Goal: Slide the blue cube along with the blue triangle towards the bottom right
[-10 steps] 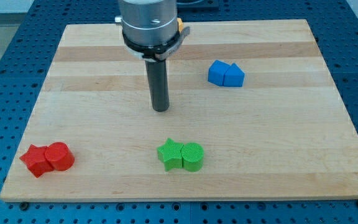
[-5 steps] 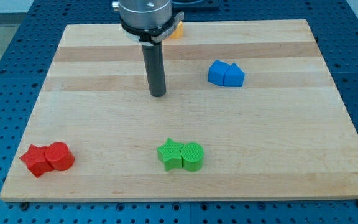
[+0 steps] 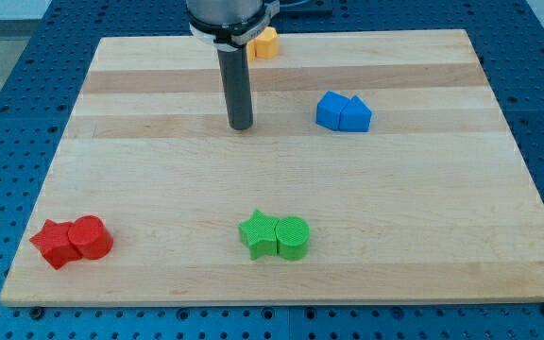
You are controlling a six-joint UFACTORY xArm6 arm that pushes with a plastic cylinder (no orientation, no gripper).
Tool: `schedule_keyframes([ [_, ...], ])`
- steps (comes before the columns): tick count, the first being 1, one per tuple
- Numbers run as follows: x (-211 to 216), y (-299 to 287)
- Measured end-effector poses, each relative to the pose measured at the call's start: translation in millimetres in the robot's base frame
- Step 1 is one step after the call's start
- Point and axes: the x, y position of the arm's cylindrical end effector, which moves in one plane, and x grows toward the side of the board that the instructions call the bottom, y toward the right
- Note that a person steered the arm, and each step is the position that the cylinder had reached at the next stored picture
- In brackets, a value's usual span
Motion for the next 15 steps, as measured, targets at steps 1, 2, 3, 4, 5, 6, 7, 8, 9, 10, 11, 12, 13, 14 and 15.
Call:
schedule_keyframes([
  [1, -13, 0],
  [2, -18, 0],
  [3, -20, 28],
  [4, -21, 61],
  [5, -21, 102],
  [6, -21, 123],
  [7, -21, 133],
  [8, -13, 166],
  [9, -7, 184],
  [10, -4, 187],
  [11, 12, 200],
  [12, 13, 206],
  [13, 15, 212],
  [14, 16, 212],
  [15, 16, 213],
])
